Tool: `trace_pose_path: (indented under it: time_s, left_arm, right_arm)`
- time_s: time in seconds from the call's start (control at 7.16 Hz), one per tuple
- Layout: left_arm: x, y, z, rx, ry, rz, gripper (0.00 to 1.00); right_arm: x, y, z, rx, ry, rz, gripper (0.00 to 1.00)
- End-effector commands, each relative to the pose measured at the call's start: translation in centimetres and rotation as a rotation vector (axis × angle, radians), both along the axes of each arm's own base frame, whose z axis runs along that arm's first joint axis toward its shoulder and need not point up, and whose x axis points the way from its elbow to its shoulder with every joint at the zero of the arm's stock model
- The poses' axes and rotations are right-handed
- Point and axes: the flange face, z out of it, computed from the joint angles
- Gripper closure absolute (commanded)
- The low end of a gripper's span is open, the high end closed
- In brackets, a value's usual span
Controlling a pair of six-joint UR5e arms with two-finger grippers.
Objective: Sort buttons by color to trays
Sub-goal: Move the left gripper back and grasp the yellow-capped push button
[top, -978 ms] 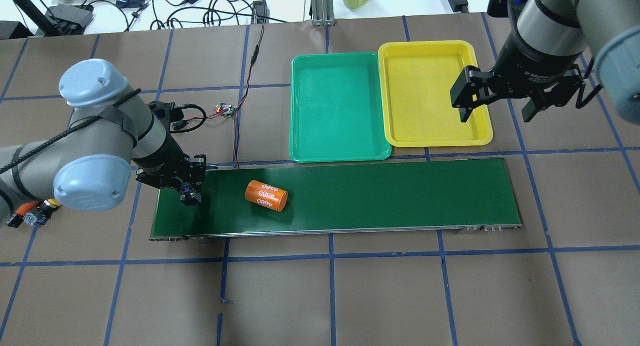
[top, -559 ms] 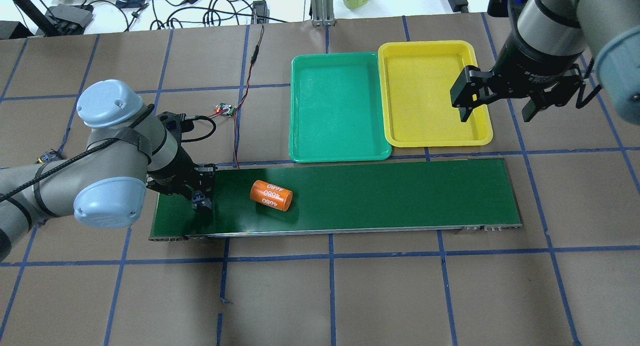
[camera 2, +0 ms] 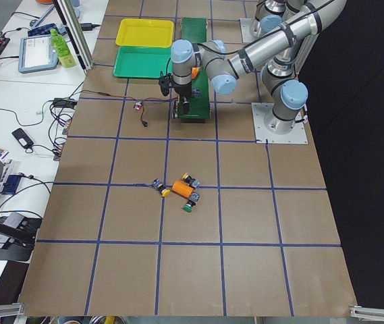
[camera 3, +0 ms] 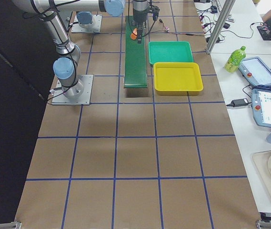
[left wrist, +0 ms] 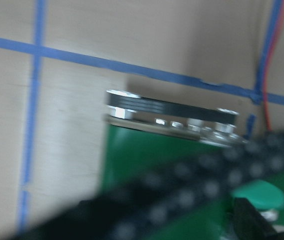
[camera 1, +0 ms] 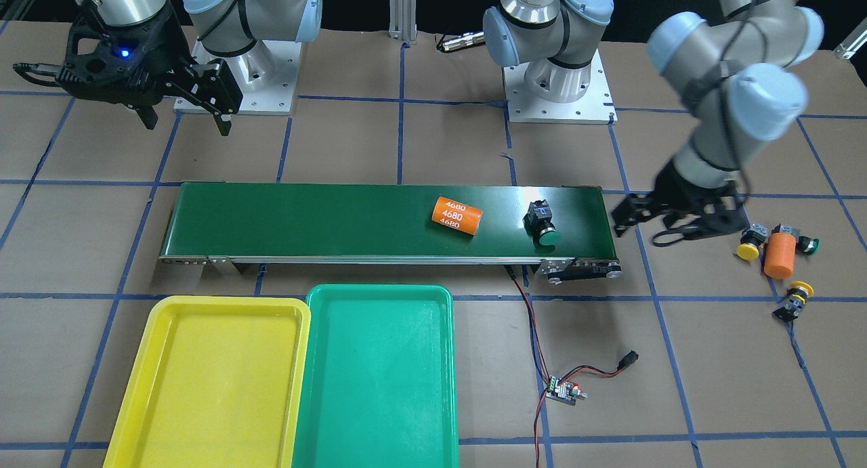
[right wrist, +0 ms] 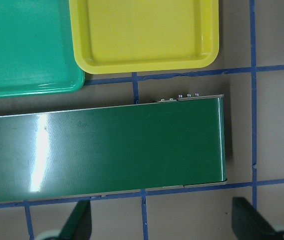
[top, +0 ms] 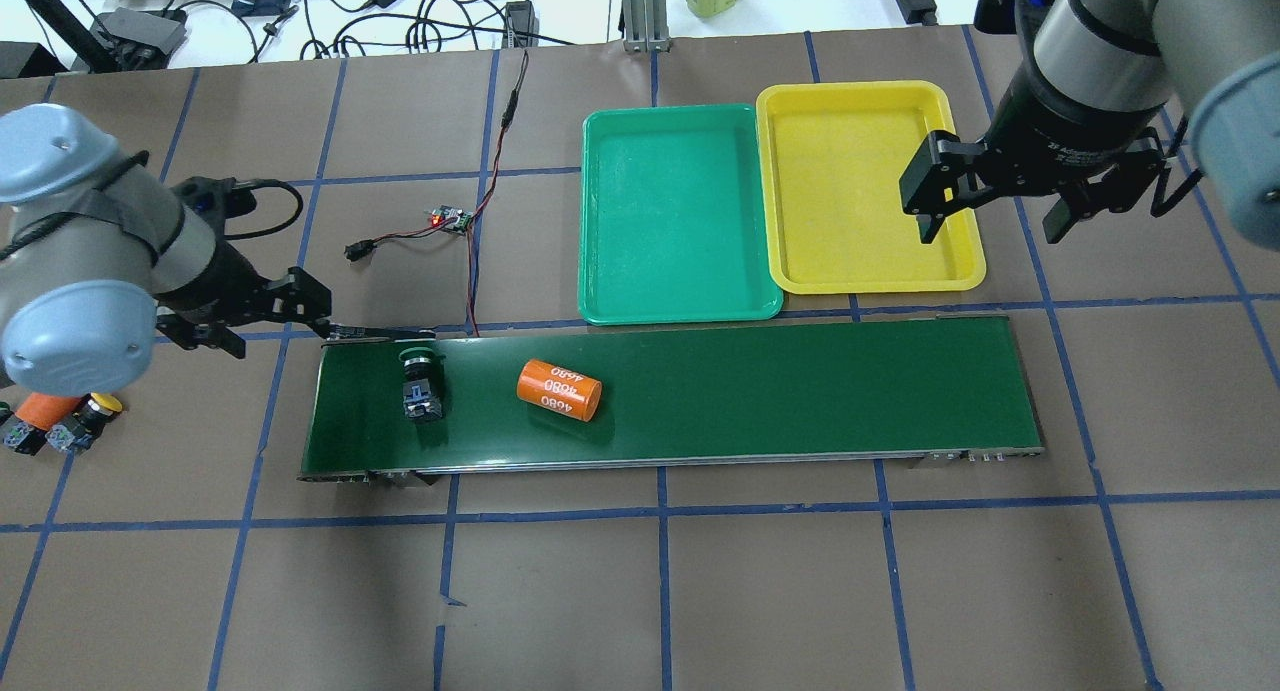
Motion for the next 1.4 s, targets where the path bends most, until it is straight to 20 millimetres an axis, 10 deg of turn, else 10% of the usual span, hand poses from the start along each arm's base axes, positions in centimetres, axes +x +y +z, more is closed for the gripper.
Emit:
trace_pose_path:
  time_s: [0.0, 0.28, 0.56, 1.26]
  left_arm:
    - [13.8, -2.1, 1.3, -0.014, -0.05, -0.173, 0.0]
    - [23.5, -6.6, -0.6, -0.022, -0.079, -0.416, 0.0]
    - [27.6, -10.1, -4.9, -0.021, -0.08, -0.561, 0.0]
    - [27.4, -9.2, -13.3, -0.004, -0.056, -0.69, 0.0]
  right_arm:
    - [0.0, 0.0, 0.0, -0.002, -0.001, -0.005, 0.0]
    - [0.0, -0.1, -0.1, 0.0, -0.003, 0.003, 0.0]
    - [0.1, 0.0, -0.1, 0.001, -0.001, -0.008, 0.0]
    - [0.0, -0.1, -0.4, 0.004, -0.003, -0.006, 0.0]
